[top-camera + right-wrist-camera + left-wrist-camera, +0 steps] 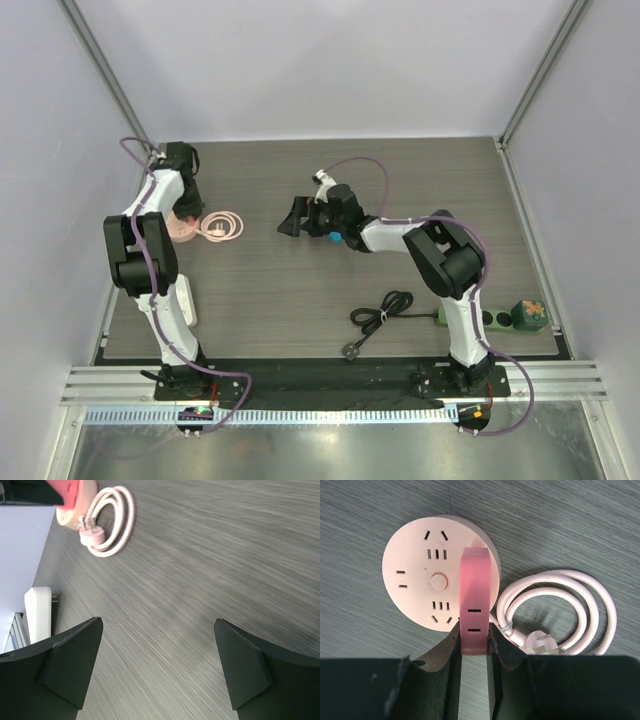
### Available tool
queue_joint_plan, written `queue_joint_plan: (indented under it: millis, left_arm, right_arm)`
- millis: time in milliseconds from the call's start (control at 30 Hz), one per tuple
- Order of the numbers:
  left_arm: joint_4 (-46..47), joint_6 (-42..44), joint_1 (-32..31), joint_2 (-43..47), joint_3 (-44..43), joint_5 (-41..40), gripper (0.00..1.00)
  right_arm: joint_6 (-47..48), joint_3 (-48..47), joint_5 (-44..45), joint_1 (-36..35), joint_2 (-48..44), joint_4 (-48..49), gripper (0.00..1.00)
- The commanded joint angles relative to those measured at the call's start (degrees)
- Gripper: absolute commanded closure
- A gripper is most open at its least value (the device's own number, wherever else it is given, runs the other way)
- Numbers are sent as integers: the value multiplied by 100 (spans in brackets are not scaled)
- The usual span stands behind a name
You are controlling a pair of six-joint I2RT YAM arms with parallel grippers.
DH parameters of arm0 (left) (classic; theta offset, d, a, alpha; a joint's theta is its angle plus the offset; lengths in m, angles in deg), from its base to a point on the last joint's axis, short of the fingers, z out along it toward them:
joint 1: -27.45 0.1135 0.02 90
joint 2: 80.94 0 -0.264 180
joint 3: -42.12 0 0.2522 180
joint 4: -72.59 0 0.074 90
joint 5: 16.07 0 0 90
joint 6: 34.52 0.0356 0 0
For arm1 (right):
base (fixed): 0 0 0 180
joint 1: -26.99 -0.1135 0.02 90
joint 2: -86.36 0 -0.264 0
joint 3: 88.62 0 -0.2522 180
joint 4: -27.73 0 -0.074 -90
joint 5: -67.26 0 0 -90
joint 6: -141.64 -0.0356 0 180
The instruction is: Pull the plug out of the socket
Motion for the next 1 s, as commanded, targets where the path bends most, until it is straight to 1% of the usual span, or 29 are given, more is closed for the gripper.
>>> queue_joint_plan:
  millis: [0, 67, 167, 200, 267, 300, 333, 367, 400, 467, 533, 567, 667, 700, 833, 900, 933, 967]
  left_arm:
    - [40, -135, 3, 167, -115, 222, 89]
    - [48, -170, -5, 281, -97, 231, 94]
    - [40, -240, -5, 369, -71, 266, 100]
    - [40, -258, -5, 378, -79, 301, 100]
    - [14, -328, -5, 387, -97, 415, 100]
    - [5, -372, -5, 405, -123, 459, 100]
    - [13, -407, -5, 422, -115, 555, 100]
    - [22, -442, -5, 457, -97, 626, 100]
    - [48, -538, -5, 484, -54, 670, 100]
    - [84, -627, -5, 598, -10, 758, 100]
    - [93, -697, -5, 651, 17, 724, 100]
    - [92, -732, -5, 651, 17, 654, 100]
    - [57, -794, -5, 686, -9, 688, 100]
    - [75, -803, -5, 703, 17, 688, 100]
    - [101, -847, -5, 853, 114, 530, 100]
    - [119, -865, -5, 914, 166, 512, 100]
    - [128, -865, -5, 923, 175, 512, 100]
    - [128, -865, -5, 941, 193, 512, 100]
  right_arm:
    - [172, -634, 194, -390, 178, 79, 0]
    - [173, -837, 274, -461, 327, -44, 0]
    - [129, -1556, 151, -506, 642, -386, 0]
    - [120, -2063, 99, -514, 792, -492, 0]
    - [190, -2619, -164, -549, 1047, -712, 2]
    - [242, -3101, -244, -567, 1336, -939, 2]
    - [347, -3253, -340, -628, 1443, -994, 4]
    - [392, -3316, -454, -664, 1531, -977, 5]
    - [401, -3169, -464, -699, 1610, -663, 6]
    - [130, -2957, -464, -761, 1698, -249, 9]
    - [-160, -3096, -709, -769, 1874, 16, 13]
    - [-153, -3192, -797, -769, 1901, -123, 14]
    - [110, -3448, -746, -761, 1822, -430, 13]
    - [372, -3457, -676, -769, 1787, -466, 11]
    - [673, -3589, -754, -769, 1830, -520, 9]
    - [630, -3746, -894, -787, 1980, -459, 10]
    - [630, -3799, -930, -804, 2024, -449, 14]
    - [664, -3835, -852, -839, 2050, -458, 15]
